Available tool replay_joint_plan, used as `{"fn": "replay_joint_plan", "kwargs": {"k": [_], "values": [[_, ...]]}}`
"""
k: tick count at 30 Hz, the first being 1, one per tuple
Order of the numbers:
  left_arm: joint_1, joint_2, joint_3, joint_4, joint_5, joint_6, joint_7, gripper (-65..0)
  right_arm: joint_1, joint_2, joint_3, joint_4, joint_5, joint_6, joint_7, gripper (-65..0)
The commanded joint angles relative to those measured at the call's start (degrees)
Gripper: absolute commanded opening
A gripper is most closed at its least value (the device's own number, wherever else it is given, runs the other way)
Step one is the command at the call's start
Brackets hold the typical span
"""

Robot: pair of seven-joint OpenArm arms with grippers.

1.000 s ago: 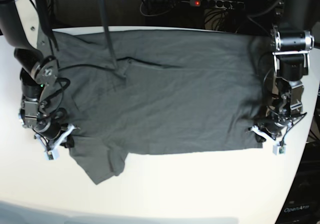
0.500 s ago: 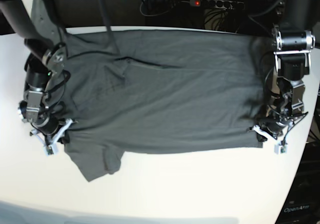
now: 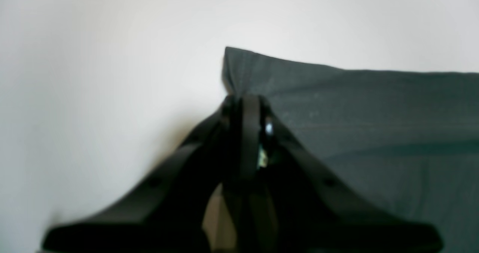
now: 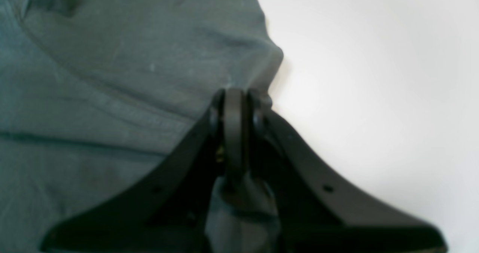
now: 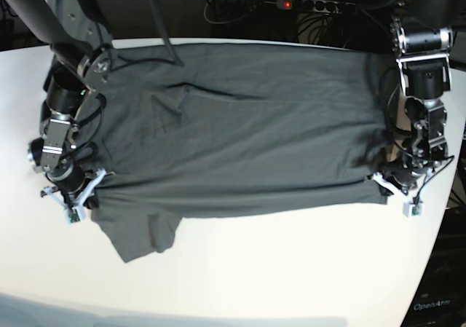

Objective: Fold the T-shirt properly
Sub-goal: 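Lift both hem corners and fold them over toward the collar edge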

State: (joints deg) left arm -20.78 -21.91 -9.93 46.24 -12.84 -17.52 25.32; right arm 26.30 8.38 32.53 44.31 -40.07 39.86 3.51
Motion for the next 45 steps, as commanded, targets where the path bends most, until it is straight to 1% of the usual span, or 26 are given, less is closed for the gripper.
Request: {"fn": "replay_joint_plan", "kwargs": {"k": [1,8,13,15,18,23,29,31,34,37,40,43,45], "values": [[-0.98,-1.08,-0.22,1.37,-0.13,0.42,-0.66,-62.3,1.61,0.72,0.04,1.09,0.65,0.14,1.20,-64.4],[2.09,-0.81,-0.22,7.87,-0.57,0.42,-0.31,-62.3,1.61,0.63,0.21,1.09,0.73,0.14,1.28,-64.4],[3.59,0.68,-0.31,13.85,-0.30,0.42,3.12,-62.3,0.38,0.63,0.21,1.44,0.73,0.14,4.80,-64.4],[4.20,0.77,-0.31,16.31,-0.48,0.42,4.26,-62.3,-0.50,0.45,0.21,3.38,0.73,0.14,5.42,-64.4],[4.47,1.65,-0.31,18.77,-0.21,0.42,5.40,-62.3,-2.61,-1.04,0.21,7.25,0.73,0.14,5.59,-64.4],[5.87,1.82,-0.31,22.64,-0.48,0.42,7.51,-62.3,-6.57,-2.89,0.21,15.25,0.73,0.14,5.59,-64.4],[8.51,1.82,-0.40,26.33,-0.57,0.42,7.69,-62.3,-10.44,-3.06,0.21,21.84,0.82,0.14,5.59,-64.4],[9.57,2.00,-1.80,26.60,-0.57,0.16,7.69,-62.3,-11.49,-3.06,0.21,22.72,1.53,0.14,5.59,-64.4],[11.50,2.00,-4.53,28.09,-0.57,-0.11,7.69,-62.3,-14.13,-2.98,0.04,25.71,4.51,0.14,5.50,-64.4],[12.82,2.00,-6.11,29.06,-0.65,-0.20,7.69,-62.3,-16.50,-3.06,-0.05,28.96,4.60,0.14,5.50,-64.4],[12.91,1.74,-6.46,29.06,-0.65,-0.20,7.69,-62.3,-18.52,-4.73,-0.05,31.60,4.51,0.14,5.50,-64.4],[14.23,1.82,-7.87,29.41,-0.65,-0.28,7.69,-62.3,-21.07,-5.17,-0.05,35.03,4.60,0.14,5.59,-64.4],[14.84,1.91,-8.04,31.26,-0.65,-0.28,7.69,-62.3,-22.83,-6.05,-0.05,37.05,4.60,0.14,5.59,-64.4]]}}
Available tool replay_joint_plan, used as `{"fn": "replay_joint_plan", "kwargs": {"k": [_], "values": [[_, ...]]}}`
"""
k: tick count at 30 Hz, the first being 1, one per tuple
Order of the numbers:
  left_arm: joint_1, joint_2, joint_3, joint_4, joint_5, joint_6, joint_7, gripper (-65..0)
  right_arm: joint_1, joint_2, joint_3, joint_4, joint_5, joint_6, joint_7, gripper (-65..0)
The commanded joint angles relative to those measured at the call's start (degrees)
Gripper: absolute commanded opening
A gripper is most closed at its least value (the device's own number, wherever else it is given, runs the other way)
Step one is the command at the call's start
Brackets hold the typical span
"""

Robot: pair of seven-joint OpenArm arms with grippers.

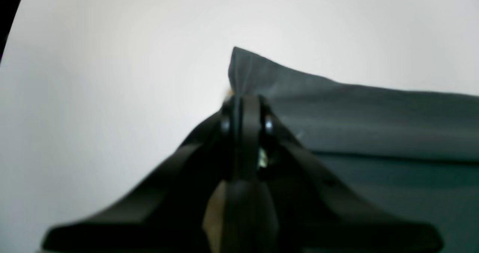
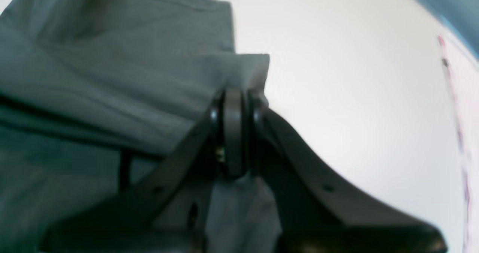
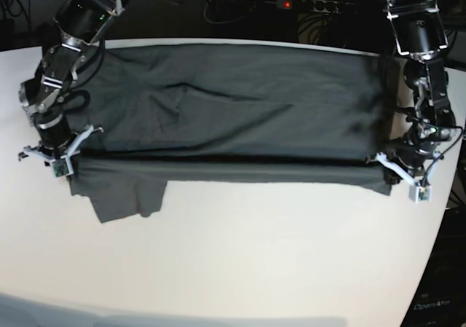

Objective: Fold the T-shirt properly
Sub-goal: 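Lift both hem corners and fold them over toward the collar edge, then lay the folded hem edge onto the collar edge with both grippers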

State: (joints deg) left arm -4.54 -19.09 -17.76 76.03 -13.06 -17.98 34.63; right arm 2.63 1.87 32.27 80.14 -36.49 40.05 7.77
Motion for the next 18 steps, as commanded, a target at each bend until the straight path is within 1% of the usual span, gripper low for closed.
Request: {"fn": "replay_joint_plan", "kwargs": {"k": [1,3,6,8,10,15,18], "values": [[-0.87,-0.91,-0.22,2.26,-0.43,0.18,-1.62,-62.3,0.14,0.20,0.21,2.19,1.02,-0.05,1.33,-64.4],[-0.26,-0.91,-0.22,4.10,-0.43,0.18,-1.45,-62.3,-1.10,-0.15,0.21,3.95,1.02,-0.05,1.33,-64.4],[-0.08,-0.91,-0.31,6.12,-0.52,0.18,1.63,-62.3,-2.24,-0.24,0.21,6.15,1.28,-0.05,1.33,-64.4],[0.27,-0.82,-0.31,8.15,-0.52,0.18,3.13,-62.3,-3.73,-0.24,0.21,7.91,3.13,-0.05,1.33,-64.4],[1.50,-0.82,-0.31,10.70,-0.61,0.18,3.39,-62.3,-5.23,-0.24,0.21,9.75,3.83,-0.05,1.24,-64.4],[5.19,-1.26,-0.66,14.83,-6.76,0.26,3.48,-62.3,-8.74,-0.24,0.21,12.83,4.89,-0.05,1.24,-64.4],[8.10,-1.17,-3.74,17.47,-9.40,0.26,3.48,-62.3,-11.12,-0.24,0.39,14.59,6.38,-0.05,1.33,-64.4]]}}
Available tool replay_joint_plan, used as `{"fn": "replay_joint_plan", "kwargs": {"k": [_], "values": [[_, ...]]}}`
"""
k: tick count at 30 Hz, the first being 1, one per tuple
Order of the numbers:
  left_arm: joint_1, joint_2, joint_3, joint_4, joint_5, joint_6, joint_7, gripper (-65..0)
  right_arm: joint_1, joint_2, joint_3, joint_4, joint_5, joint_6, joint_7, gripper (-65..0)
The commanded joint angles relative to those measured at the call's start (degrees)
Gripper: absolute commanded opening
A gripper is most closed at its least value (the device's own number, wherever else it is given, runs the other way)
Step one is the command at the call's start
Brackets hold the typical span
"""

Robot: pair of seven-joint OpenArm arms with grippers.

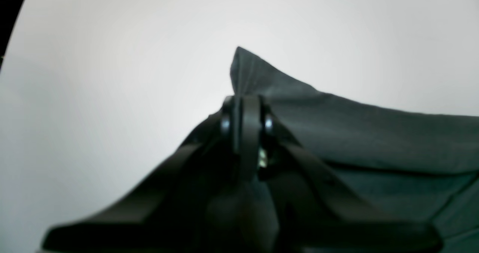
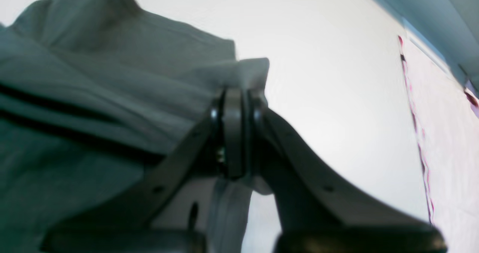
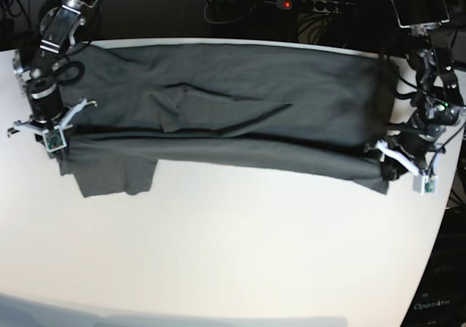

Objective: Fold the T-shirt properly
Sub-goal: 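Lay the folded hem edge onto the collar edge with both grippers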

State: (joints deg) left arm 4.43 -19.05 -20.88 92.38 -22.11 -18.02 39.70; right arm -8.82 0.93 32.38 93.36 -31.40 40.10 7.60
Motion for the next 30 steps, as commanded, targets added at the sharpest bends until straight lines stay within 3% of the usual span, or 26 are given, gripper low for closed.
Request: {"fn": "replay_joint_plan", "kwargs": {"k": [1,10,15,24,30], "values": [[0.28,-1.22,-1.49,2.00,-0.79,0.31,-1.59,-62.3,-0.54,0.70,0.28,2.15,2.17,-0.10,1.50,-64.4],[7.31,-0.95,-6.32,8.85,-1.67,0.13,-1.59,-62.3,-6.87,1.05,0.37,6.90,7.71,-0.10,1.50,-64.4],[11.09,-1.39,-9.58,9.56,-7.56,0.13,-1.68,-62.3,-8.54,0.79,2.83,6.90,7.88,-0.10,1.59,-64.4],[15.84,-1.04,-10.63,11.40,-9.23,0.13,-2.12,-62.3,-11.71,-2.73,8.45,6.55,7.97,-0.10,10.82,-64.4],[17.51,-0.95,-10.63,10.96,-9.23,0.13,-2.30,-62.3,-13.47,-3.70,9.68,6.37,7.97,-0.10,11.53,-64.4]]}}
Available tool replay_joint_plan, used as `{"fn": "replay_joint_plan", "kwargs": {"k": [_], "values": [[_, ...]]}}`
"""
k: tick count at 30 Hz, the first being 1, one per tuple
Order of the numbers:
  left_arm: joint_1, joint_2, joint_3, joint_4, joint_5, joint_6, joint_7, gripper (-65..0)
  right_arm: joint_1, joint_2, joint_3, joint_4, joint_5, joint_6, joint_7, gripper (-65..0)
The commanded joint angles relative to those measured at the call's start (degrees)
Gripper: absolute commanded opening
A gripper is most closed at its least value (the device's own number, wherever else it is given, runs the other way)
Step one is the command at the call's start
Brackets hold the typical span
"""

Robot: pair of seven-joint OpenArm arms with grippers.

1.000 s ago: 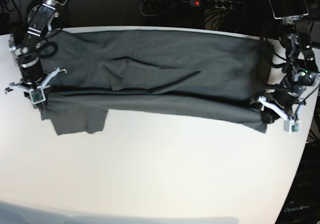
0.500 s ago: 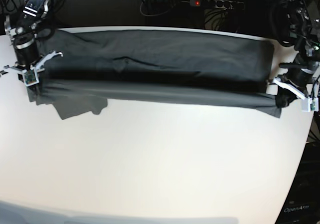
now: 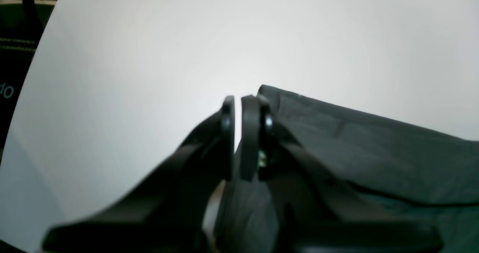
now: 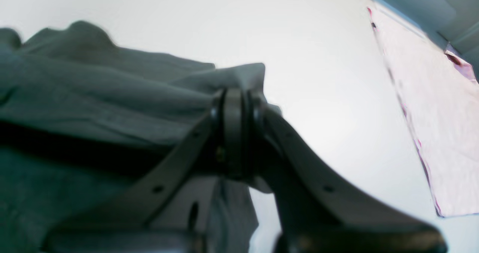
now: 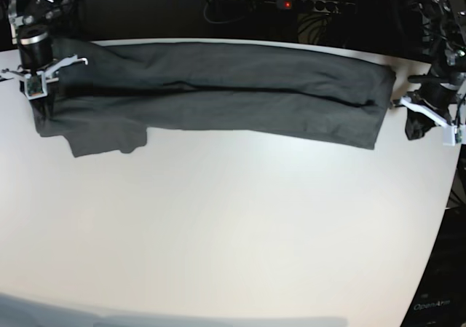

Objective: Fold the T-shirt properly
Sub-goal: 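Lay the folded hem edge onto the collar edge with both grippers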

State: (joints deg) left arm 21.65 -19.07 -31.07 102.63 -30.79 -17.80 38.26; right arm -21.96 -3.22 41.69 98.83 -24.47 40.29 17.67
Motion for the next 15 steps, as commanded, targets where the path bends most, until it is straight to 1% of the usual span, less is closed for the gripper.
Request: {"fn": "replay_joint_plan", "kwargs": {"k": [1,7,13,15], "values": [[0.64,-0.93,-0.45,0.89,-0.56,-0.09,-0.85,-62.3,-0.59,0.45,0.37,0.91,1.04,-0.29,1.45,-64.4],[1.43,-0.84,-1.24,0.80,-0.56,-0.09,-0.94,-62.3,-0.95,-1.04,1.08,-0.06,1.13,-0.29,1.63,-64.4],[1.52,-0.84,-1.24,0.89,-0.56,-0.09,-0.94,-62.3,-2.44,-1.22,1.34,-1.82,1.04,-0.29,4.44,-64.4],[1.52,-0.84,-1.06,0.98,-0.56,-0.09,-0.94,-62.3,-3.23,-2.01,1.34,-1.90,1.04,-0.29,5.49,-64.4]]}}
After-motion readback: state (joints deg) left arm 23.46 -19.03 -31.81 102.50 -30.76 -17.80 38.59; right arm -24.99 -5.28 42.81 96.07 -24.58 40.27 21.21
